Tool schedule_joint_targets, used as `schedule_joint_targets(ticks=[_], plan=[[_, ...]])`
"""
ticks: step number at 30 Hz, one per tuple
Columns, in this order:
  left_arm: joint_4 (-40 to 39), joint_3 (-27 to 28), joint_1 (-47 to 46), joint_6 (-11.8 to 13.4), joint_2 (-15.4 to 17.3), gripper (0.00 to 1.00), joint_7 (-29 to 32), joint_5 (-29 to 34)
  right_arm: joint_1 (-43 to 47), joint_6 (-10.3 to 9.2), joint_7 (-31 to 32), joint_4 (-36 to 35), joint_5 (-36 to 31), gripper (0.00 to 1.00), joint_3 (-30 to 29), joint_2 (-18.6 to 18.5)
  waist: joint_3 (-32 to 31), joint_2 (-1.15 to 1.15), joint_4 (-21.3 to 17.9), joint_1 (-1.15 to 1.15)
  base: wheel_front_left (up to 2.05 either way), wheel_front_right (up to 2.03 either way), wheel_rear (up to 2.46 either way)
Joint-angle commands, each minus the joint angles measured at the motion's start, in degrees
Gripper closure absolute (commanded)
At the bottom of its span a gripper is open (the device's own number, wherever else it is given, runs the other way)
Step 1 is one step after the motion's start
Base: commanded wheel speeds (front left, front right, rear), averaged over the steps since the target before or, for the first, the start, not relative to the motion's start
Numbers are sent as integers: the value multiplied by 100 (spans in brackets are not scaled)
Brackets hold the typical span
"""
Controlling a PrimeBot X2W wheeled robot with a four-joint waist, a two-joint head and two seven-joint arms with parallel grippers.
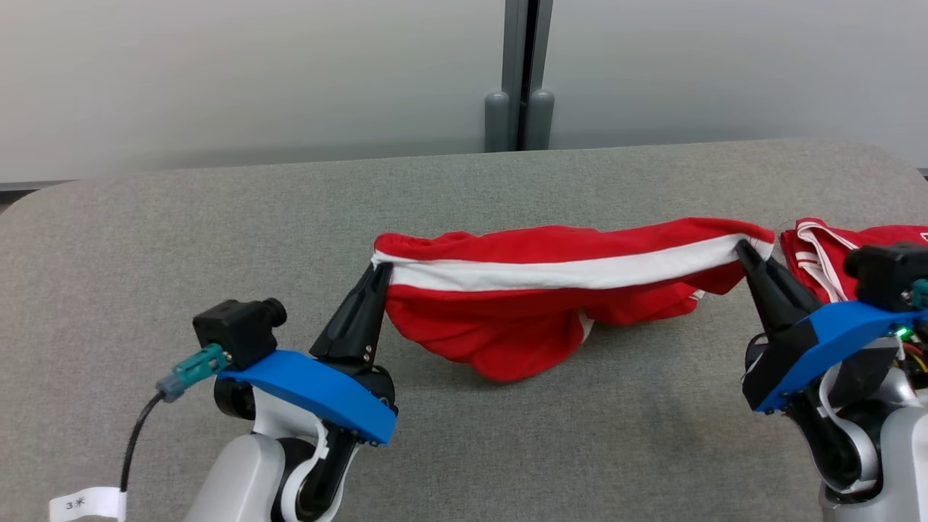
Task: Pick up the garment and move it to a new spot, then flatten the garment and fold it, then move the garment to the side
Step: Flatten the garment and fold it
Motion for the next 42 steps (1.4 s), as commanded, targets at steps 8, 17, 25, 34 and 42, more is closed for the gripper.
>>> schedule_joint_targets(ticks=[8,17,25,34,42], plan=[[-1354,330,-389,280,-84,100,677,-821,-542,1,583,-1373,86,100,120,-28,225,0,-132,0,0,0,0],[-951,799,-2470,805,251,100,1521,-787,-2722,1,525,-263,129,100,391,-375,1270,0,-282,0,0,0,0],[333,1241,-4397,730,386,100,820,-490,-4927,0,-1121,1605,-315,100,864,-516,1964,0,-440,0,0,0,0],[1412,1436,-5346,196,304,100,-959,-170,-6252,-5,-3332,3185,-695,100,980,-453,2130,0,-503,0,0,0,0],[1924,808,-3972,-122,294,100,-1795,-26,-5436,-2,-3443,4450,-365,100,2177,-740,2086,0,-464,0,0,0,0]])
